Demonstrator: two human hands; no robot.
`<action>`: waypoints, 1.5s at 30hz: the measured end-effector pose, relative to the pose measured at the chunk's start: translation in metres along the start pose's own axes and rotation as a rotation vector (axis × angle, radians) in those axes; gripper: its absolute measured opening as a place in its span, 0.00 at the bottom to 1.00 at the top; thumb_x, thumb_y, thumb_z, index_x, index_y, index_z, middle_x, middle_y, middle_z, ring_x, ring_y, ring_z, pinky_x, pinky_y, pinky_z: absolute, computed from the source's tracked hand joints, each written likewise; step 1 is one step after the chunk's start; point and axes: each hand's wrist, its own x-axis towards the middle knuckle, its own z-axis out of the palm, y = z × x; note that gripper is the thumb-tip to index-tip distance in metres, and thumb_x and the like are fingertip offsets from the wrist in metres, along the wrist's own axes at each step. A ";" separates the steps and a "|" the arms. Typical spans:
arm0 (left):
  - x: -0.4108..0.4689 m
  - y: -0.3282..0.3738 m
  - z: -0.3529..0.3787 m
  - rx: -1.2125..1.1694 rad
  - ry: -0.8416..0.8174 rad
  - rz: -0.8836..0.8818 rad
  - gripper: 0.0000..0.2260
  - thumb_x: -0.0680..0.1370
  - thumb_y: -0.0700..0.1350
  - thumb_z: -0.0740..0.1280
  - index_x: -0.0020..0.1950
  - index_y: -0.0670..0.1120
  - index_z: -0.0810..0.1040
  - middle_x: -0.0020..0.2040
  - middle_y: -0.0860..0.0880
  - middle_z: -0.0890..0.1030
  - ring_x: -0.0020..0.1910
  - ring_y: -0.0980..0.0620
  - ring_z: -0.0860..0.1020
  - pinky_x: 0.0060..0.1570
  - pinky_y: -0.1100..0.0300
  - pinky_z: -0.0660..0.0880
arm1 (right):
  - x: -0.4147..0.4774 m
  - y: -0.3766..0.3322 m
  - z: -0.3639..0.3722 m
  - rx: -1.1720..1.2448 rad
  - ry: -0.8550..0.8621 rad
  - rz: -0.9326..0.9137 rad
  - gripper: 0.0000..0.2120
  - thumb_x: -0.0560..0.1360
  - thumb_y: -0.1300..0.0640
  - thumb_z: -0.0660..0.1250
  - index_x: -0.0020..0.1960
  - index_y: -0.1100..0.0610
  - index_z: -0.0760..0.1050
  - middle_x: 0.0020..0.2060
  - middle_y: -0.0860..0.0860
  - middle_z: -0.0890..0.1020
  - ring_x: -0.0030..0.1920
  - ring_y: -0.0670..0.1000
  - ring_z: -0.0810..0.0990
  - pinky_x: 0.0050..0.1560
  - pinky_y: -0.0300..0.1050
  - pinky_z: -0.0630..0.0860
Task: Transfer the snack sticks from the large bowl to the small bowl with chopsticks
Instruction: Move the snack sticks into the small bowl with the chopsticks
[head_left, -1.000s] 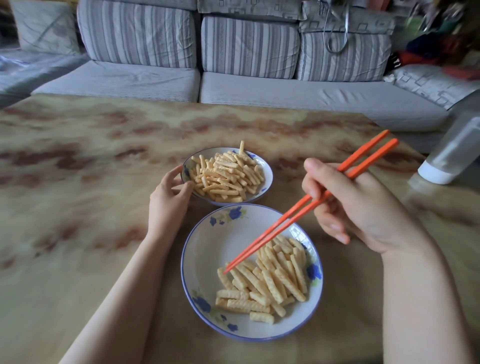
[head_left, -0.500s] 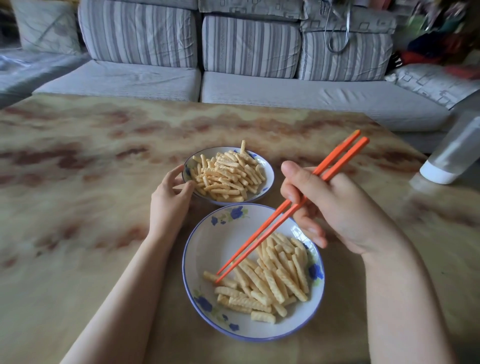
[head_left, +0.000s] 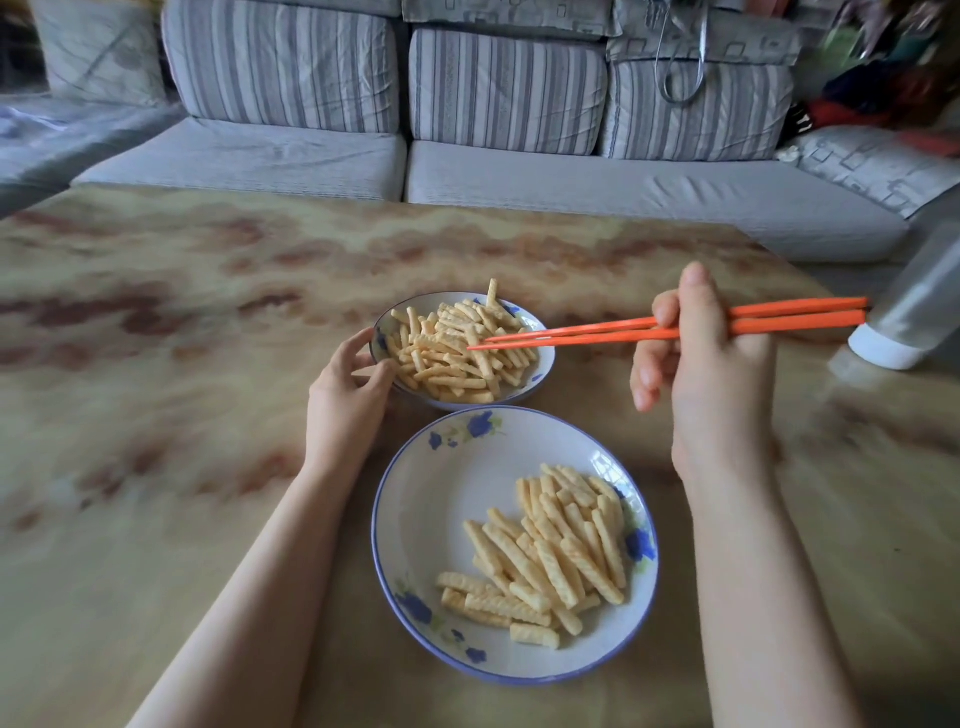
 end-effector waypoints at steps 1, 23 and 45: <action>0.000 0.000 0.000 0.002 0.001 -0.001 0.18 0.77 0.42 0.65 0.66 0.52 0.75 0.46 0.56 0.80 0.34 0.57 0.79 0.38 0.69 0.73 | 0.000 0.002 0.001 -0.041 0.014 -0.009 0.20 0.82 0.53 0.57 0.32 0.56 0.66 0.18 0.47 0.69 0.16 0.48 0.64 0.19 0.38 0.60; 0.002 -0.002 0.001 0.009 -0.003 0.002 0.18 0.77 0.43 0.65 0.66 0.53 0.75 0.51 0.52 0.81 0.37 0.55 0.80 0.44 0.61 0.74 | -0.001 -0.023 -0.032 -0.194 -0.398 0.079 0.21 0.79 0.48 0.60 0.30 0.54 0.69 0.19 0.54 0.65 0.16 0.52 0.61 0.20 0.37 0.58; 0.002 -0.003 0.000 -0.004 -0.002 0.007 0.18 0.77 0.41 0.65 0.67 0.52 0.75 0.50 0.51 0.81 0.33 0.56 0.79 0.34 0.73 0.73 | -0.004 -0.021 -0.026 -0.153 -0.443 0.121 0.22 0.80 0.50 0.59 0.28 0.53 0.69 0.22 0.56 0.66 0.16 0.51 0.61 0.19 0.35 0.60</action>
